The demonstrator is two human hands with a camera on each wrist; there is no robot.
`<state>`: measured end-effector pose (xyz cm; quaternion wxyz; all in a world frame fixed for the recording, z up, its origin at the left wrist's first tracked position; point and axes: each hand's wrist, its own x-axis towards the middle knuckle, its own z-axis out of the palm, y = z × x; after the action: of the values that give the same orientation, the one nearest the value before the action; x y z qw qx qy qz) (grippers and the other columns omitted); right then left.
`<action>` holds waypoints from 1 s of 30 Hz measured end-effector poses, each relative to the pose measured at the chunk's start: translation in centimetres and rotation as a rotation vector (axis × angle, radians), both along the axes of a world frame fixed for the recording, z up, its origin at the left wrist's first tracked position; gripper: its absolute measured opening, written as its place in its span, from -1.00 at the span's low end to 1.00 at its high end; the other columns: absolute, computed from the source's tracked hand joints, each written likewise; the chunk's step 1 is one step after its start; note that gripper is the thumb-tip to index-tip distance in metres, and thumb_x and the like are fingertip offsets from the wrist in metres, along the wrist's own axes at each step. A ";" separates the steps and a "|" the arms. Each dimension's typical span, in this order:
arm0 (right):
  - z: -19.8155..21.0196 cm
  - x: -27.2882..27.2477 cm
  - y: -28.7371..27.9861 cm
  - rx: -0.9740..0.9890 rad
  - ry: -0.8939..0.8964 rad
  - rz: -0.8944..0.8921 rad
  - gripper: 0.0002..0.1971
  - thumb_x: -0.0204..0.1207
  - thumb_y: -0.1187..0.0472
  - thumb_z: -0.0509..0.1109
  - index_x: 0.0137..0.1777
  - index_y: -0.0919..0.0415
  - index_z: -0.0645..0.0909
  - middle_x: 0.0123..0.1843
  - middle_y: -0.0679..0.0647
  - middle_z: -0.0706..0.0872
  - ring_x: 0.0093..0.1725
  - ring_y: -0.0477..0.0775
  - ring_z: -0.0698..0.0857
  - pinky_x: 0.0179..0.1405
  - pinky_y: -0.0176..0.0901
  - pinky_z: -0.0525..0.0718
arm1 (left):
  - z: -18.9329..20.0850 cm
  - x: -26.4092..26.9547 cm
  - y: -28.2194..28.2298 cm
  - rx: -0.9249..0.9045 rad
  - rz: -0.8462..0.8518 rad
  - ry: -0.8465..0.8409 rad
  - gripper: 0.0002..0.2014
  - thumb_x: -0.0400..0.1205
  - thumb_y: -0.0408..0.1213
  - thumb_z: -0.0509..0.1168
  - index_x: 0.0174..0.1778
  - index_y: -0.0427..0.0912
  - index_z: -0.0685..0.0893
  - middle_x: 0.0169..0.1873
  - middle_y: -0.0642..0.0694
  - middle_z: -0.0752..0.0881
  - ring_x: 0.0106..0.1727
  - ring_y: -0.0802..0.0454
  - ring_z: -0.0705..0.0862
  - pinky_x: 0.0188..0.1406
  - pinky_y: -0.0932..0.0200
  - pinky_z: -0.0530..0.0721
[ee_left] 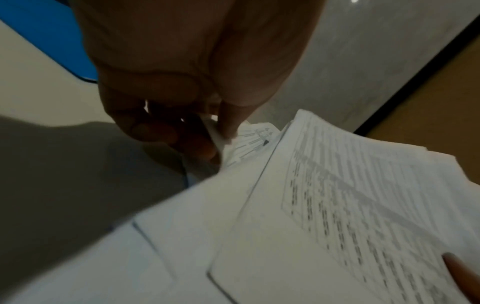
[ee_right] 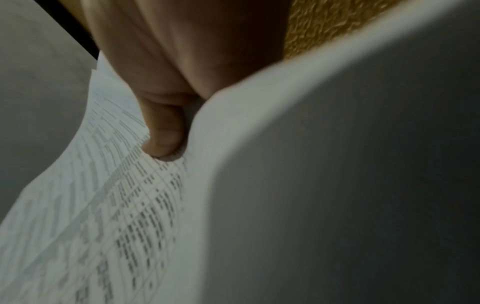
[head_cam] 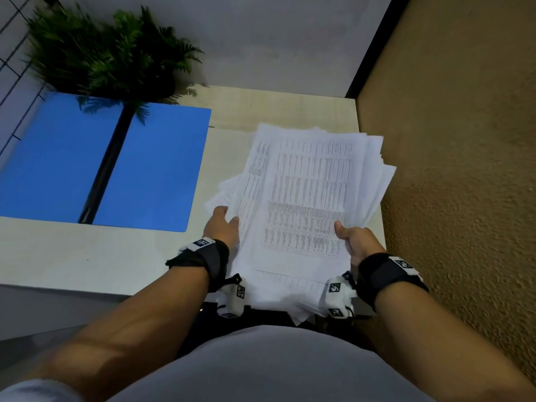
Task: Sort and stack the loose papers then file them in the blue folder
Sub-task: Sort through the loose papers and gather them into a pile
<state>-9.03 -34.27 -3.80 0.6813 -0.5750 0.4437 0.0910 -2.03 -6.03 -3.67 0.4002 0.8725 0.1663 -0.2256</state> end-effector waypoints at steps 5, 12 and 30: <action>0.5 1.8 1.4 0.064 -0.078 0.070 -0.62 0.45 0.12 0.56 0.23 0.28 0.70 0.04 0.03 0.86 0.10 0.02 0.79 0.38 0.08 0.60 | -0.1 -0.4 1.0 -0.026 -0.198 0.036 -0.89 0.68 -0.36 0.26 -0.06 -0.27 0.68 -0.10 -0.25 0.75 -0.05 -0.15 0.66 -0.03 0.05 0.62; 0.4 3.7 2.9 -0.109 -0.047 0.105 -0.64 0.56 0.16 0.50 0.31 0.21 0.59 0.04 0.09 0.80 0.13 0.20 0.73 0.31 0.00 0.58 | 1.6 -0.5 1.6 0.094 -0.435 0.321 -0.76 0.44 -0.65 0.24 -0.43 -0.24 0.52 -0.43 -0.20 0.59 -0.38 -0.09 0.54 -0.34 0.19 0.53; 1.5 1.6 1.3 0.011 0.000 0.280 -0.02 0.09 0.08 0.79 0.51 0.34 0.46 0.38 -0.02 0.61 0.51 0.03 0.43 0.54 0.02 0.25 | 2.2 -2.2 -1.1 -0.653 0.073 0.187 -0.38 0.58 -0.27 0.50 0.55 -0.15 0.45 0.45 -0.08 0.61 0.46 -0.07 0.59 0.49 -0.06 0.51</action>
<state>-7.44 -32.96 -2.34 0.6651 -0.6275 0.3588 0.1877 -4.25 -7.10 -1.45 0.6493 0.6674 0.1525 -0.3312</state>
